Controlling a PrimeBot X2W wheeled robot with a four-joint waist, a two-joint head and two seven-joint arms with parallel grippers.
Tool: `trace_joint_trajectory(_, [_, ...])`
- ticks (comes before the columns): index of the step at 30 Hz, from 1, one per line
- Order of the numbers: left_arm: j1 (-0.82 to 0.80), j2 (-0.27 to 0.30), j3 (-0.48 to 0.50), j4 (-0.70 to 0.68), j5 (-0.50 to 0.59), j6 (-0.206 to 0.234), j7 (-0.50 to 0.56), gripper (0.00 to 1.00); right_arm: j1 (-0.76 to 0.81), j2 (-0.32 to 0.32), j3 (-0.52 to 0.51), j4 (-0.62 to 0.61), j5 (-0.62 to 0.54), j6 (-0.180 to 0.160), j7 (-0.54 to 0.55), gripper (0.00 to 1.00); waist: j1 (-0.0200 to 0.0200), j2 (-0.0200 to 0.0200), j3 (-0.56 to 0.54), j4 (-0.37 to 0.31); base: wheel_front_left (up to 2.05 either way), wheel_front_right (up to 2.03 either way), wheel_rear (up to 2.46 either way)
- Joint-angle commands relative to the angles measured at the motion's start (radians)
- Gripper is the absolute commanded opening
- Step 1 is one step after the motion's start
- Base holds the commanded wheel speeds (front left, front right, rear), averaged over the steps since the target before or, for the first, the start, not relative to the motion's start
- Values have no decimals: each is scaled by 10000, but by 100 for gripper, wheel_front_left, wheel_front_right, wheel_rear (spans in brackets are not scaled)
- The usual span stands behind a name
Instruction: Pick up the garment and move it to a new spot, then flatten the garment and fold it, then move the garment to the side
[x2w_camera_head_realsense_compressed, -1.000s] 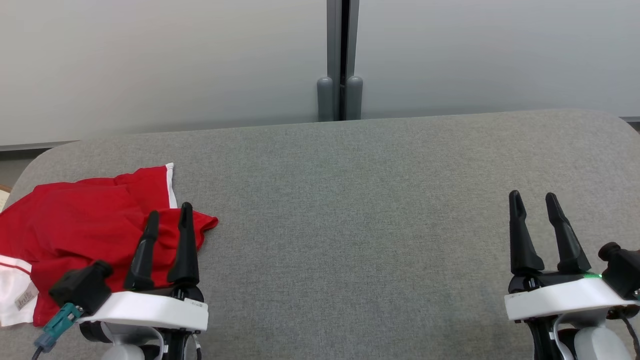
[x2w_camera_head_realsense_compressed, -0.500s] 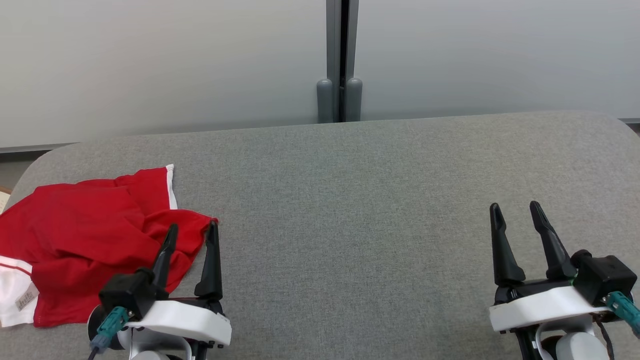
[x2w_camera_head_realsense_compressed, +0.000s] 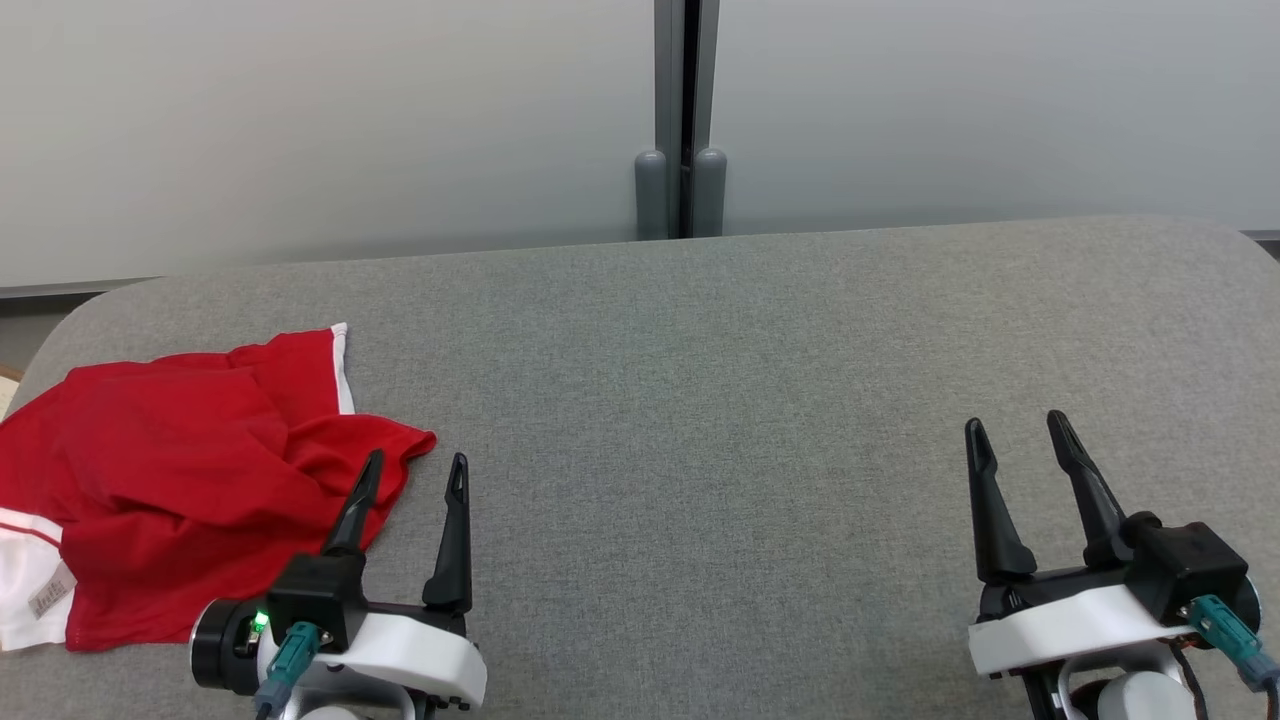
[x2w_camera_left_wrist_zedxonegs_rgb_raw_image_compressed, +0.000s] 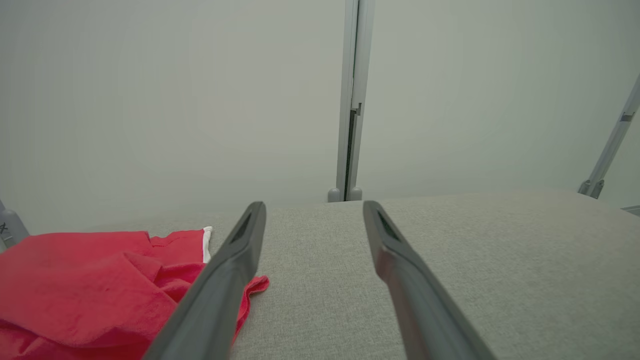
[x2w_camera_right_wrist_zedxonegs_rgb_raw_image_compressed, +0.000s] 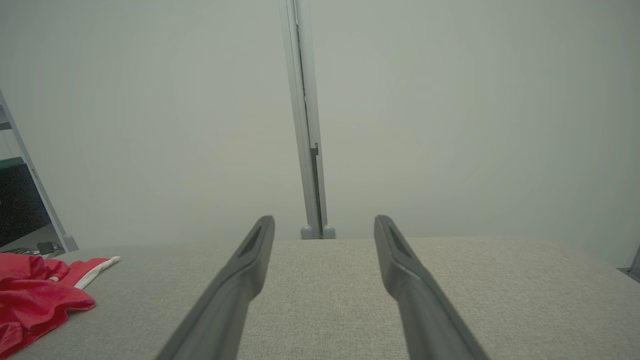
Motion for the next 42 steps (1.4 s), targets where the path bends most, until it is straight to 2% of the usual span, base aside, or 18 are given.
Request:
trace_joint_trajectory(1, [-201, 93, -75, -58, 248, 106, -91, 100, -9, -18, 43, -17, 14, 0, -113, 100, 0, 0, 11, 3, 0, 0, 0])
trace_joint_trajectory(5, [-165, 31, -71, -63, 260, 153, -181, 100, 17, -21, 118, 60, 501, 0, -196, 100, 0, 0, 14, 19, 0, 0, 0])
trace_joint_trajectory(10, [-23, -150, 259, 11, -38, -21, -261, 100, 25, -21, 176, 176, 1125, 0, -274, 100, 0, 0, -3, 39, 0, 0, 0])
trace_joint_trajectory(18, [171, -395, 830, 591, -70, -731, -406, 100, 24, -27, 323, 690, 1607, 0, -424, 100, 0, 0, -74, 54, 0, 0, 0])
trace_joint_trajectory(23, [169, -440, 809, 1336, 134, -1043, -499, 100, -55, -28, 457, 1455, 1340, 0, -514, 100, 0, 0, -134, 49, 0, 0, 0])
trace_joint_trajectory(35, [14, -443, 659, 1469, 439, -915, -635, 100, -171, -32, 509, 1579, 955, 0, -648, 100, 0, 0, -118, 122, 0, 0, 0])
trace_joint_trajectory(42, [-50, -443, 710, 1396, 380, -839, -635, 100, -58, -28, 526, 1647, 1085, 0, -645, 100, 0, 0, -131, 625, 0, 0, 0])
